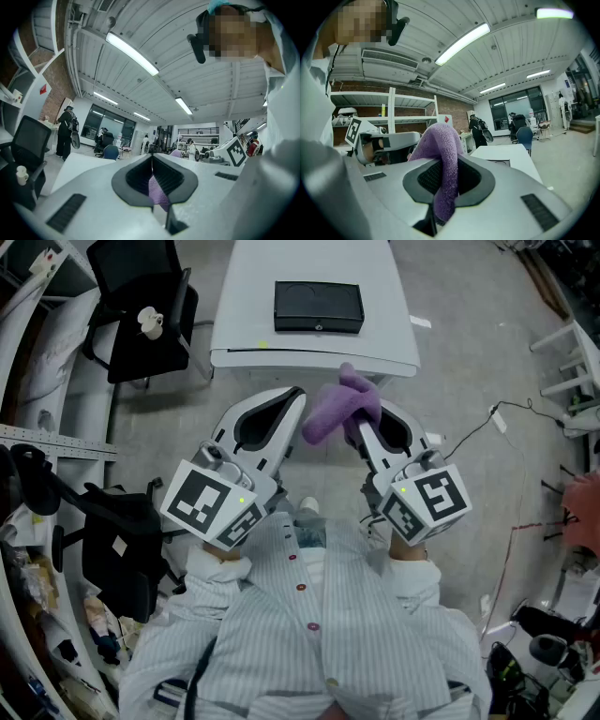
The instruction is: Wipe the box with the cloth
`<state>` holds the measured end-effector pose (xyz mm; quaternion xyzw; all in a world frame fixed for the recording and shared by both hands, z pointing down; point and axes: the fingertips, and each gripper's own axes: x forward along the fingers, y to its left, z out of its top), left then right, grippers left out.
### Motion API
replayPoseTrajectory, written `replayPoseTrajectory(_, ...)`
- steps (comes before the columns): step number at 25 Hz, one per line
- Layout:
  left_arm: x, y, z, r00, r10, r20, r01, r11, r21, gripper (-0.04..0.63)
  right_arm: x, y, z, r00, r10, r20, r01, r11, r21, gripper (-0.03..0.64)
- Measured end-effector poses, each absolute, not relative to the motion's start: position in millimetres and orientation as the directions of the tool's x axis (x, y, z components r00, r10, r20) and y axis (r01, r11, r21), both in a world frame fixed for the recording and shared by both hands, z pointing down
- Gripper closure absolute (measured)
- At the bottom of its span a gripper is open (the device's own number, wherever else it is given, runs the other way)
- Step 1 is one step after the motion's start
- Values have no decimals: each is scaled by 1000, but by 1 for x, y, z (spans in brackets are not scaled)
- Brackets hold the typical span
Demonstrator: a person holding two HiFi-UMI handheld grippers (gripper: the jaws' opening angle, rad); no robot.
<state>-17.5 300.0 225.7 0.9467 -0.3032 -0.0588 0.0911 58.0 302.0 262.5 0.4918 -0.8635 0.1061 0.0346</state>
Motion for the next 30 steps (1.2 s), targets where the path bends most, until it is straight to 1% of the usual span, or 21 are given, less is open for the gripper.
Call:
replayPoseTrajectory(10, -1, 300, 230, 800, -598, -38, -579, -788, 209, 584, 77, 304, 263, -527, -837, 150, -848, 504, -167, 572)
replayPoseTrajectory(21, 8, 304, 235, 755, -655, -33, -637, -745, 198, 584, 108, 318, 271, -536, -830, 152, -842, 512, -172, 572)
replayPoseTrajectory(30, 9, 269, 241, 748, -663, -23, -649, -739, 184, 584, 109, 283, 280, -546, -824, 155, -835, 518, -189, 572)
